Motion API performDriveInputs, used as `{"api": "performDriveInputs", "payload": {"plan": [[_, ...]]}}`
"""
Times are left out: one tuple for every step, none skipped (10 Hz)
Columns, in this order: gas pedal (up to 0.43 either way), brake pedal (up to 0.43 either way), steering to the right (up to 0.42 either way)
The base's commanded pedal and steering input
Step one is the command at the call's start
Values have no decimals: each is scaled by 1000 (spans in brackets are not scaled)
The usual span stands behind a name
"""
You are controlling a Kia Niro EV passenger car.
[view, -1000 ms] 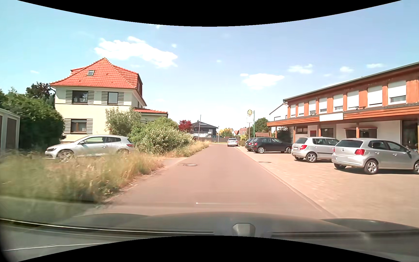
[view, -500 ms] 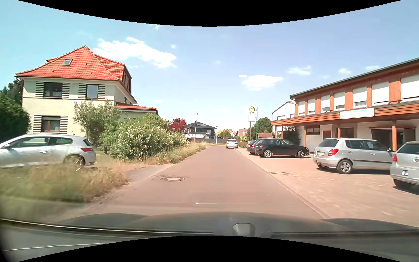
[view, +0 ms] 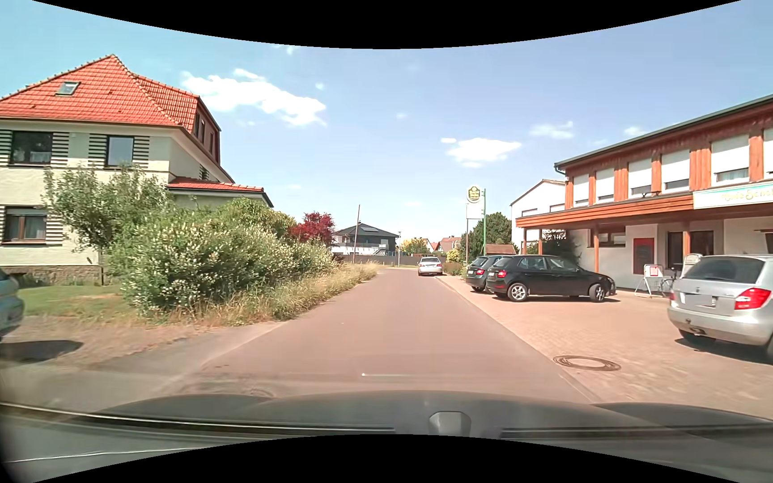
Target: Follow the waypoints while adhering to traffic rules and regulations
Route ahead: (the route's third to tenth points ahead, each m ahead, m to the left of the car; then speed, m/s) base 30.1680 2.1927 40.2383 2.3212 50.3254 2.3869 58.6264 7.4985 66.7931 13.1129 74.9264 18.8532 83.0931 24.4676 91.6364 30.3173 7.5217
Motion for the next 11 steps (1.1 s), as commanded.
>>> {"api": "performDriveInputs", "payload": {"plan": [[110,6,1],[79,6,1],[59,6,-3],[59,6,-7],[28,6,-8],[20,6,-8],[20,6,-8],[20,6,-8],[20,6,-8],[20,6,-8],[28,6,-8]]}}
